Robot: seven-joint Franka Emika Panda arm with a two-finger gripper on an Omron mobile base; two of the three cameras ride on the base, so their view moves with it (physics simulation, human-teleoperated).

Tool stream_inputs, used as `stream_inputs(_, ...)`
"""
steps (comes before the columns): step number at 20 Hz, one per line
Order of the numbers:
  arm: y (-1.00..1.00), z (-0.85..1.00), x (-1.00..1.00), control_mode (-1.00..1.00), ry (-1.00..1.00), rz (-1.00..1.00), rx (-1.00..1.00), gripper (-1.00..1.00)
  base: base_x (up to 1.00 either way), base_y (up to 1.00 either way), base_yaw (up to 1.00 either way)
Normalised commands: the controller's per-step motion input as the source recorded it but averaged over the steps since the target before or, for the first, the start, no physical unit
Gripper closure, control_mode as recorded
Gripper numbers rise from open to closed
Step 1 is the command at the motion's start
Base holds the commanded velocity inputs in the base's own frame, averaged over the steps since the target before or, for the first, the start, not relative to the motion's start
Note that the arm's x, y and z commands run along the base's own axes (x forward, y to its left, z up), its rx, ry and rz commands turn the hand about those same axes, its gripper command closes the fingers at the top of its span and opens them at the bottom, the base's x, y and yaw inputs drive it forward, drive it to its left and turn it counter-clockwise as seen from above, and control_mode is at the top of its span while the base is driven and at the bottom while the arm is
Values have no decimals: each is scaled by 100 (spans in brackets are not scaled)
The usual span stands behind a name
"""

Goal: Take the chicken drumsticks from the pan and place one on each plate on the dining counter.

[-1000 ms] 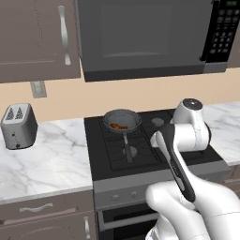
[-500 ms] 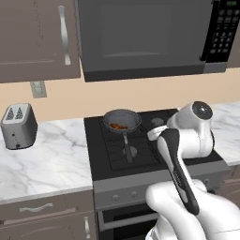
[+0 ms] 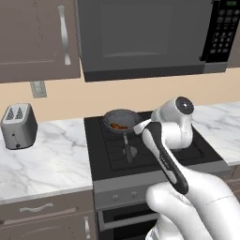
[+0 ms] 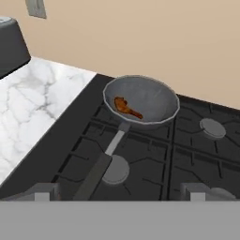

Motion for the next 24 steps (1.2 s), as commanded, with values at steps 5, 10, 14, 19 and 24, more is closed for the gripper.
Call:
stream_inputs(5, 19, 13, 62, -100, 3, 17, 0, -100, 0, 0, 0)
stream_inputs(10, 36, -17, 48, -100, 2, 9, -7, -100, 0, 0, 0)
stream_inputs(14, 21, -8, 57, -100, 14, 1, -8, -100, 0, 0, 0)
stream_inputs(19, 7, -6, 44, -100, 15, 0, -9, -100, 0, 0, 0)
stream_inputs(24, 0, -22, 40, -100, 14, 0, -5, -100, 0, 0, 0)
